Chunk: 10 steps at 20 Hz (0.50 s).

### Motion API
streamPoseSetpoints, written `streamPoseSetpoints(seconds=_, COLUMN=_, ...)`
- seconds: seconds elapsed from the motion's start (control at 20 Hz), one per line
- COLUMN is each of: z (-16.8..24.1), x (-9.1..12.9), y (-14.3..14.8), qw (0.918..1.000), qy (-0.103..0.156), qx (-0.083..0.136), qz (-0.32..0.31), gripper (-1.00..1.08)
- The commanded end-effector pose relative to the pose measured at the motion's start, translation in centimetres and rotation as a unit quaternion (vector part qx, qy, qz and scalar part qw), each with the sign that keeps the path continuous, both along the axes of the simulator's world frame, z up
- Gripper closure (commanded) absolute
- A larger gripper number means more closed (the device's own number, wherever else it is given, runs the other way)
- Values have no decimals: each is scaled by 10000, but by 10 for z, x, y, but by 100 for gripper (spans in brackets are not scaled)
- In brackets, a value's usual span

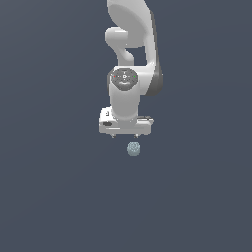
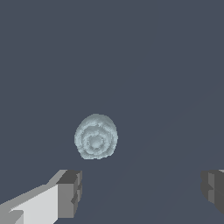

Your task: Pick up the object and move it to a goal position.

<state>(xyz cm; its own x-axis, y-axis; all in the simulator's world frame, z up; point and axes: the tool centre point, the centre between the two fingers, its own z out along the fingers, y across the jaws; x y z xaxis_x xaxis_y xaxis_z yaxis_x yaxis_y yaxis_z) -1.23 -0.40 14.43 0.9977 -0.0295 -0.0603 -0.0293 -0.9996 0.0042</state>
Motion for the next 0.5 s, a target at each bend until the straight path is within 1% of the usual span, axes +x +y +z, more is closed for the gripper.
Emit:
streamPoseSetpoints(seconds=0.0, z=0, x=0, y=0, qw=10000, qy=0, qx=0, qz=0, gripper=-92)
streamPoseSetpoints(seconds=0.15, z=-1, x=-1, y=3, qw=10000, qy=24, qx=10, qz=51, gripper=-92)
streamPoseSetpoints(seconds=0.45, z=-4, x=-7, y=15, qw=9995, qy=157, qx=64, qz=277, gripper=-92)
